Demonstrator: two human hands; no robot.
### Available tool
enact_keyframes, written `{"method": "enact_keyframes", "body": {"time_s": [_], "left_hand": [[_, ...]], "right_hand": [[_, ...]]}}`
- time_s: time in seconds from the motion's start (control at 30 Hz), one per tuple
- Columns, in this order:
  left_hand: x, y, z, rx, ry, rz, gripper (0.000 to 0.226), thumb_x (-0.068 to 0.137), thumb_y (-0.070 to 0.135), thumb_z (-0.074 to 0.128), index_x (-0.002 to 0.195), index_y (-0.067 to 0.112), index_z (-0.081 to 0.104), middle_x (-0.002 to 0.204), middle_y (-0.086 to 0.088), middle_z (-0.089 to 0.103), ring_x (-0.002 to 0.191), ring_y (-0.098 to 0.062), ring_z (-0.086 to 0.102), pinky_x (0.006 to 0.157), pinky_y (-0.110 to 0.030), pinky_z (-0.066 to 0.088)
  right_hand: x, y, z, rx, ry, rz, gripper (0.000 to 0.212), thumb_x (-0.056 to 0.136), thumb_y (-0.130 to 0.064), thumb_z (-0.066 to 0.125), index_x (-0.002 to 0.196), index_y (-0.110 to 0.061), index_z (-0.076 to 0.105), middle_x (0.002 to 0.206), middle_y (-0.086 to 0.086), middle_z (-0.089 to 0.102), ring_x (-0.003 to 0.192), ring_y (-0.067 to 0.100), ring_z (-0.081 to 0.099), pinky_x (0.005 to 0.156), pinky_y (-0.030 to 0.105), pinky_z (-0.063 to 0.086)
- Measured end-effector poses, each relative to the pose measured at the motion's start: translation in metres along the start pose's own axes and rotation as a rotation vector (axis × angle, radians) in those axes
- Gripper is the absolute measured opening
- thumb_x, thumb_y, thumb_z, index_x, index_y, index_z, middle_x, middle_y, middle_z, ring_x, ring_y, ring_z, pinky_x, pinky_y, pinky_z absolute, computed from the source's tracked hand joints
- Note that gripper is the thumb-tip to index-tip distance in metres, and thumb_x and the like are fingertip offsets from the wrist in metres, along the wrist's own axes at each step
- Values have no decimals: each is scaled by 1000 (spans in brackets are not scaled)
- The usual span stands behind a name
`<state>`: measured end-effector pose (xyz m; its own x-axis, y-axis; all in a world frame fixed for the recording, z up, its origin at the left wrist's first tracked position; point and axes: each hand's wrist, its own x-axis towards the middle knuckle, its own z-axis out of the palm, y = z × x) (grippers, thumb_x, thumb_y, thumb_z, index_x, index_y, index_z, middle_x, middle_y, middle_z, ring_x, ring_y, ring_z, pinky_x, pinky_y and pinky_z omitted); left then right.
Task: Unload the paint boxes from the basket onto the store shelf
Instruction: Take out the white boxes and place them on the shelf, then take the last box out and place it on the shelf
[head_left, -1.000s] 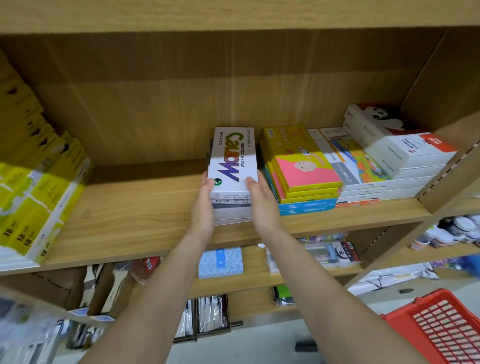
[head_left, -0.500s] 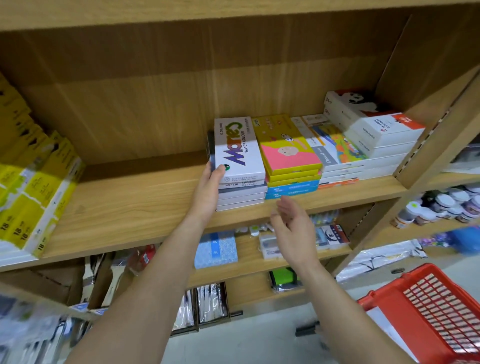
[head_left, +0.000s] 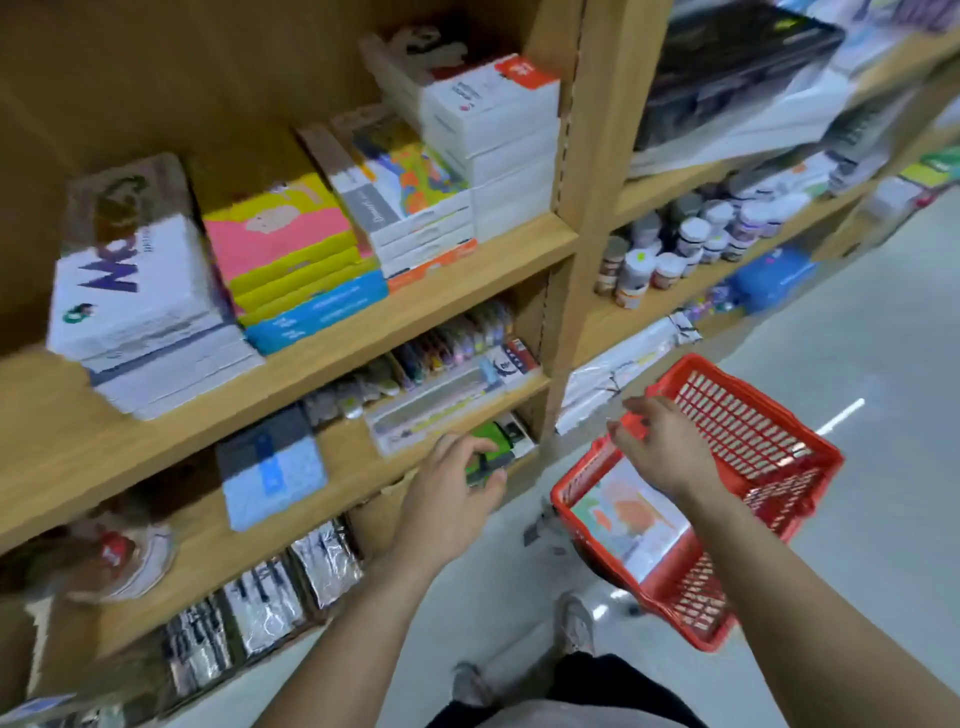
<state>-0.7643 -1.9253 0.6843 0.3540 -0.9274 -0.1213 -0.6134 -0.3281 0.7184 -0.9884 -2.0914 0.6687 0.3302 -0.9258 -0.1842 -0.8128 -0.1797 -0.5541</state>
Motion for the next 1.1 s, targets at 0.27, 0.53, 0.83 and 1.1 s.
{"method": "enact_keyframes", "body": {"time_s": [0.27, 0.53, 0.83, 1.1], "left_hand": [[102, -14, 194, 144, -284, -162, 53, 91, 39, 68, 139, 19, 54, 138, -5, 58, 121, -26, 60, 96, -41, 50], [170, -52, 323, 107, -321, -137, 57, 104, 32, 52, 158, 25, 34, 161, -7, 43, 140, -31, 48, 106, -43, 45], [173, -64, 336, 121, -239, -100, 49, 105, 27, 41, 154, 32, 41, 148, -3, 58, 132, -29, 57, 103, -51, 49], [172, -62, 335, 102, -242, -163, 49, 104, 36, 38, 152, 41, 37, 148, 6, 57, 131, -21, 56, 106, -44, 48]], "right_hand": [[25, 209, 29, -66, -281, 415, 61, 94, -43, 65, 140, -3, 56, 138, 25, 60, 124, 39, 60, 103, 41, 48], [94, 320, 152, -42, -387, 483, 75, 90, -63, 63, 141, -10, 50, 138, 22, 55, 127, 42, 54, 104, 44, 44], [110, 353, 222, -143, -380, 513, 86, 78, -61, 68, 144, -13, 41, 141, 14, 51, 132, 37, 49, 107, 52, 41], [119, 337, 191, -80, -452, 362, 48, 95, -52, 59, 124, -15, 54, 118, 15, 70, 106, 38, 69, 88, 45, 54]]}}
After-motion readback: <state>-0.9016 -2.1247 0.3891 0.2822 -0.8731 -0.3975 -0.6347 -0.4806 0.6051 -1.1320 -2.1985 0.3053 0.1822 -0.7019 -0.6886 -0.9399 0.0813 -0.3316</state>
